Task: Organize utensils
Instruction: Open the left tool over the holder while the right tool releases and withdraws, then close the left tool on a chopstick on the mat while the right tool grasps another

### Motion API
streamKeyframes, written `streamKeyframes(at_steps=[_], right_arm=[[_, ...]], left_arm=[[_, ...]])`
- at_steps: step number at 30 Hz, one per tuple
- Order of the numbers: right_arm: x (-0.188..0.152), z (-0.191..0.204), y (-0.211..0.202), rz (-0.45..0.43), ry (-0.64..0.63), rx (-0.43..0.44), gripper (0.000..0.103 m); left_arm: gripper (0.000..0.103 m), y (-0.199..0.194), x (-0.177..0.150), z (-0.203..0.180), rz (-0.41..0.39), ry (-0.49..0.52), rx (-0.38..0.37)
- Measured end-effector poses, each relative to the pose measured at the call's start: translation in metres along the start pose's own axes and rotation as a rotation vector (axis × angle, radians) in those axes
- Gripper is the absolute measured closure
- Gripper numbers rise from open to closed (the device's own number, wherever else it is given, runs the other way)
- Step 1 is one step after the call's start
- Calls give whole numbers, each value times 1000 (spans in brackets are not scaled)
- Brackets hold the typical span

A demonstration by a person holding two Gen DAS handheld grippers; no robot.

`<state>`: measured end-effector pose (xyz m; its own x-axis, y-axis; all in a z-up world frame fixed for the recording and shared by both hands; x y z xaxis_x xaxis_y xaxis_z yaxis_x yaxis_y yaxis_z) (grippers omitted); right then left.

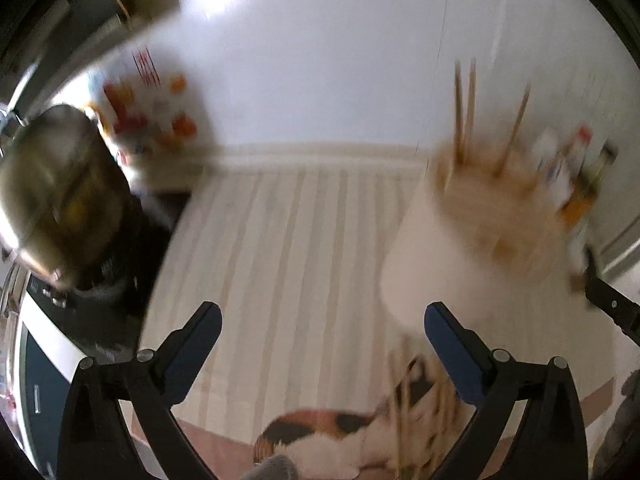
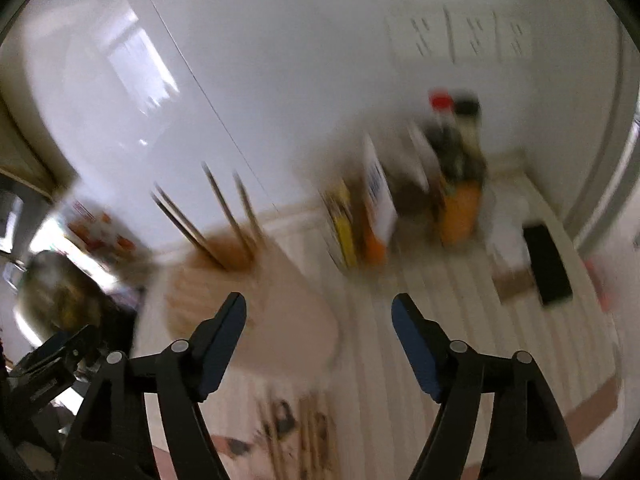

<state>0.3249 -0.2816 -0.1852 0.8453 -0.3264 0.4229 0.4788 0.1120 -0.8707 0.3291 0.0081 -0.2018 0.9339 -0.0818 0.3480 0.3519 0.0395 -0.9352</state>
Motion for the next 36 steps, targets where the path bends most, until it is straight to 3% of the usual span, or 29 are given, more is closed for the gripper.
streamKeyframes(at_steps=[4, 6, 8, 9, 10, 12, 17, 20, 29, 33, 36], right_arm=[[-52, -16, 53, 153, 40, -25, 26], [-78, -22, 79, 226, 57, -23, 35], [-99, -27, 100, 298, 66, -26, 58], [-108, -29, 108, 326, 67, -27, 61], [-116, -29, 114, 344, 70, -33, 64], [-132, -34, 125, 383, 65, -47, 67], [-151, -41, 135, 425, 57, -69, 67], [-158, -41, 138, 441, 47, -71, 67], [-172, -23, 166, 538, -24, -64, 68], [-179, -17, 171, 549, -95, -121, 95], [-183, -26, 167, 567, -108, -174, 96]], left_arm=[[0, 61, -38, -13, 148, 23, 1], [3, 86, -56, -23, 219, 22, -35], [23, 111, -75, -34, 299, 29, -77], [41, 124, -85, -39, 347, 31, -97], [46, 134, -93, -45, 386, 31, -120], [58, 146, -102, -52, 421, 27, -155], [69, 157, -111, -66, 419, 89, -127], [95, 160, -113, -72, 390, 143, -80], [98, 170, -118, -33, 406, 108, -34], [98, 172, -124, -20, 406, 101, -28], [98, 170, -127, -17, 400, 107, -24]])
Point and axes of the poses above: each gripper's, at about its wrist camera, not at the fingertips, and y roughly the way its jaws point, z to its left, x to its top, the point moved 6 cm from there along y, roughly the way its jaws point, and after that the axes turned 9 degrees about z, right-handed, at the moved point
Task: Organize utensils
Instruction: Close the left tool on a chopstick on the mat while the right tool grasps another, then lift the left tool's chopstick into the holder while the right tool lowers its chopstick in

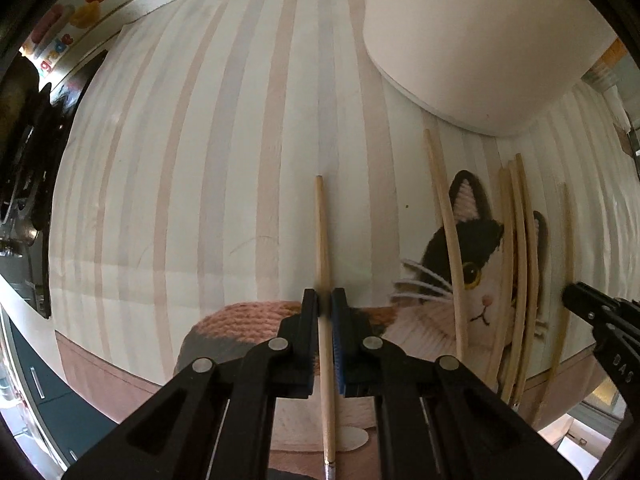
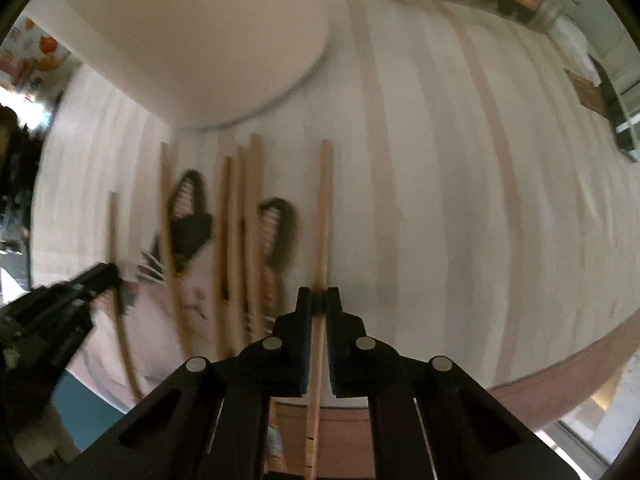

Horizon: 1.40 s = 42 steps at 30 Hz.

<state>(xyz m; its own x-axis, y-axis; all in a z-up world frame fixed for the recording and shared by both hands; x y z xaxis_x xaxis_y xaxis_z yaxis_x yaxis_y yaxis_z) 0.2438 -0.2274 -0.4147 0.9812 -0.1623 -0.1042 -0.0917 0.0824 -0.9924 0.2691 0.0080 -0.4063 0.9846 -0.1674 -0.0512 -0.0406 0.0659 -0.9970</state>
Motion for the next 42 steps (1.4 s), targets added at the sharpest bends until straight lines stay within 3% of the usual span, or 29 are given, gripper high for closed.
streamKeyframes(at_steps=[7, 15, 23, 30, 37, 42], right_arm=[[-23, -34, 0, 49, -1, -68, 96], [-29, -54, -4, 65, 8, -75, 96], [-7, -30, 9, 79, -4, -118, 95], [-7, -16, 6, 12, 35, -82, 96], [-4, -2, -38, -128, 4, -88, 96], [-5, 6, -72, -217, -12, -80, 96]], left_arm=[[98, -1, -15, 13, -2, 14, -1], [98, -10, -2, -8, 7, 33, 14], [99, -14, 6, -19, -2, 62, 46], [99, -56, 10, -18, -148, 56, 117], [99, -126, 17, -5, -323, 12, 145], [99, -162, 17, 1, -392, -1, 134]])
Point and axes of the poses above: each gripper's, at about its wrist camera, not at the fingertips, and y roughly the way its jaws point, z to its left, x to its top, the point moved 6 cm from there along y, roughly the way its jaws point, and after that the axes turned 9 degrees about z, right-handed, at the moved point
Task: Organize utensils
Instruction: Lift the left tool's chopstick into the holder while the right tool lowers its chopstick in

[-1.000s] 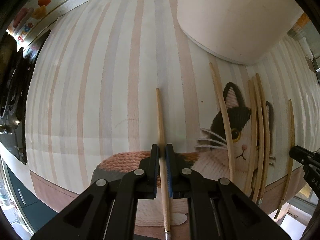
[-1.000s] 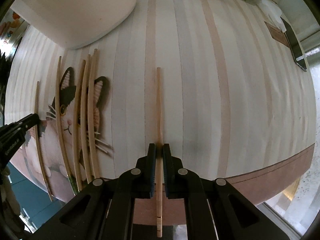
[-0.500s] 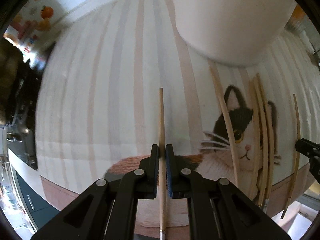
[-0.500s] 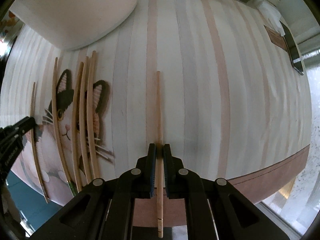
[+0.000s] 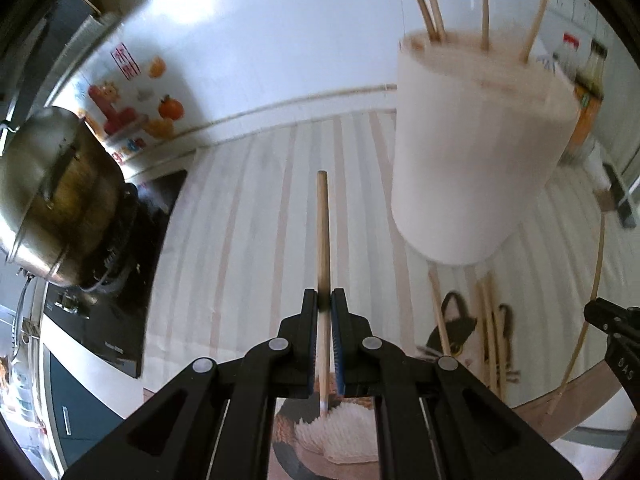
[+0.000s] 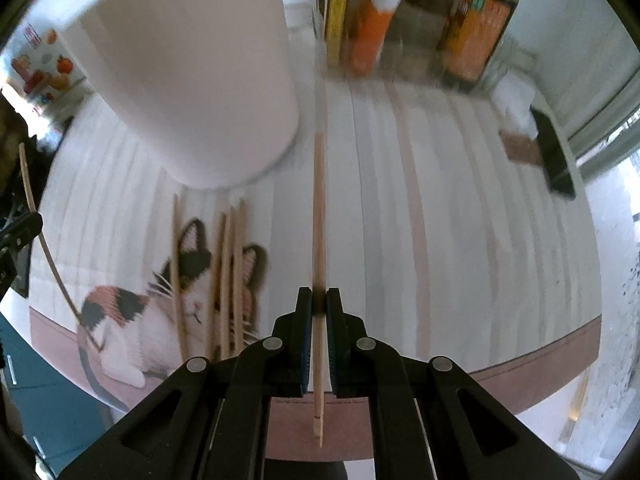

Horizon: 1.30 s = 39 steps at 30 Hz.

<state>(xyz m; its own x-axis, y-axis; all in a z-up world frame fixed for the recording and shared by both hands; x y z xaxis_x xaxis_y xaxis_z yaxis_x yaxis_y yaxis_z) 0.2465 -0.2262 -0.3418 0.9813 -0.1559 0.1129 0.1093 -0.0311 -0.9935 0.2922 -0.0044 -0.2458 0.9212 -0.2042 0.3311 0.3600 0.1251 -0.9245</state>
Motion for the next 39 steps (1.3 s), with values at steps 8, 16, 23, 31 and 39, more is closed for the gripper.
streamKeyframes(at_steps=[8, 16, 23, 31, 39], right_arm=[[20, -9, -65, -155, 22, 62, 96], [70, -13, -174, -370, 9, 113, 96], [127, -9, -265, -548, 0, 162, 96], [194, 1, -273, -585, 28, 209, 96], [235, 8, -224, -521, 58, 221, 96]], left_arm=[[99, -67, 26, 8, -122, -41, -82], [99, -170, 82, 14, -282, -71, -264], [99, -221, 142, 12, -367, -84, -373], [99, -201, 199, -7, -343, -53, -334], [99, -136, 220, -28, -216, -28, -295]])
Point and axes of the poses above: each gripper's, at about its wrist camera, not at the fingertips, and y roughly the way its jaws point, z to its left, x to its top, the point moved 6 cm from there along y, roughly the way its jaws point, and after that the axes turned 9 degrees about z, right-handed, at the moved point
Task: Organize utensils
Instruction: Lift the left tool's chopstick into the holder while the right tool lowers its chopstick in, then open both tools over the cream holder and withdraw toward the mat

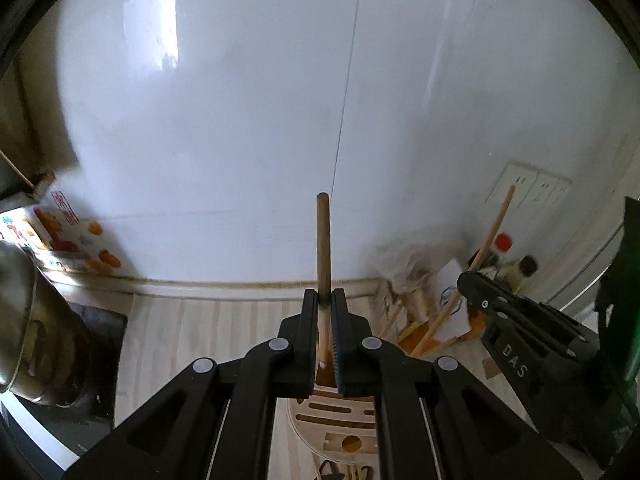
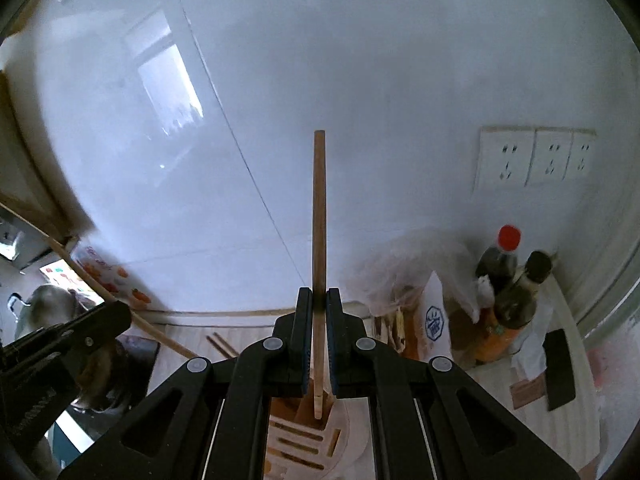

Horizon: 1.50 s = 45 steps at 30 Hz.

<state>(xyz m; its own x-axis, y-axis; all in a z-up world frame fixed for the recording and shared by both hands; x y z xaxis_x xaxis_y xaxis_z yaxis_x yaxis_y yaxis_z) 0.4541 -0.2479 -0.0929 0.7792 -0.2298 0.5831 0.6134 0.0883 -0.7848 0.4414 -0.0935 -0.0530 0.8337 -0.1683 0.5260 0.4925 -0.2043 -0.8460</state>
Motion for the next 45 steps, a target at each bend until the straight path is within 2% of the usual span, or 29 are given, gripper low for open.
streamKeyframes(at_steps=[5, 12, 16, 18, 19, 20, 21, 22, 24, 26, 28, 31, 34, 38, 42, 43, 45], right_arm=[[-14, -7, 29, 64, -12, -12, 96], [-27, -12, 46, 115, -84, -62, 96], [-32, -9, 52, 176, -95, -14, 95], [-35, -8, 51, 200, -83, 6, 94], [-37, -8, 49, 212, -73, 24, 90], [-38, -8, 44, 216, -60, 43, 78], [-39, -8, 39, 210, -52, 48, 70], [-40, -7, 32, 197, -48, 52, 58], [-42, -7, 15, 169, -38, 55, 54], [-47, -9, -2, 149, -27, 37, 53], [-52, -13, -16, 133, -11, 24, 48], [-68, -21, -32, 107, 14, -11, 30], [-95, -30, -35, 103, 34, -28, 20], [-147, -41, -12, 182, 51, -74, 19], [-213, -48, 35, 358, 68, -85, 20], [-224, -49, 45, 392, 70, -83, 21], [-258, -51, 71, 487, 84, -84, 31]], left_arm=[[99, 27, -10, 4, 55, 16, 23], [98, 39, -21, 1, 98, 23, 12], [94, 31, -23, 3, 123, 11, -20], [91, 17, -23, 6, 106, 13, -6], [78, 10, -22, 8, 87, 20, 25], [67, 0, -22, 14, 58, 25, 71], [36, -5, -23, 18, 40, 19, 89], [15, -12, -24, 24, 15, 7, 113], [12, -21, -31, 37, -17, -20, 147], [1, -23, -43, 50, -23, -42, 169], [0, -22, -57, 59, -21, -47, 194], [0, -11, -86, 73, 5, -54, 235], [0, 13, -124, 85, 74, -65, 269], [0, 57, -183, 99, 203, -85, 320], [0, 97, -236, 106, 339, -89, 334], [0, 108, -250, 106, 374, -84, 340], [0, 121, -270, 105, 422, -75, 346]])
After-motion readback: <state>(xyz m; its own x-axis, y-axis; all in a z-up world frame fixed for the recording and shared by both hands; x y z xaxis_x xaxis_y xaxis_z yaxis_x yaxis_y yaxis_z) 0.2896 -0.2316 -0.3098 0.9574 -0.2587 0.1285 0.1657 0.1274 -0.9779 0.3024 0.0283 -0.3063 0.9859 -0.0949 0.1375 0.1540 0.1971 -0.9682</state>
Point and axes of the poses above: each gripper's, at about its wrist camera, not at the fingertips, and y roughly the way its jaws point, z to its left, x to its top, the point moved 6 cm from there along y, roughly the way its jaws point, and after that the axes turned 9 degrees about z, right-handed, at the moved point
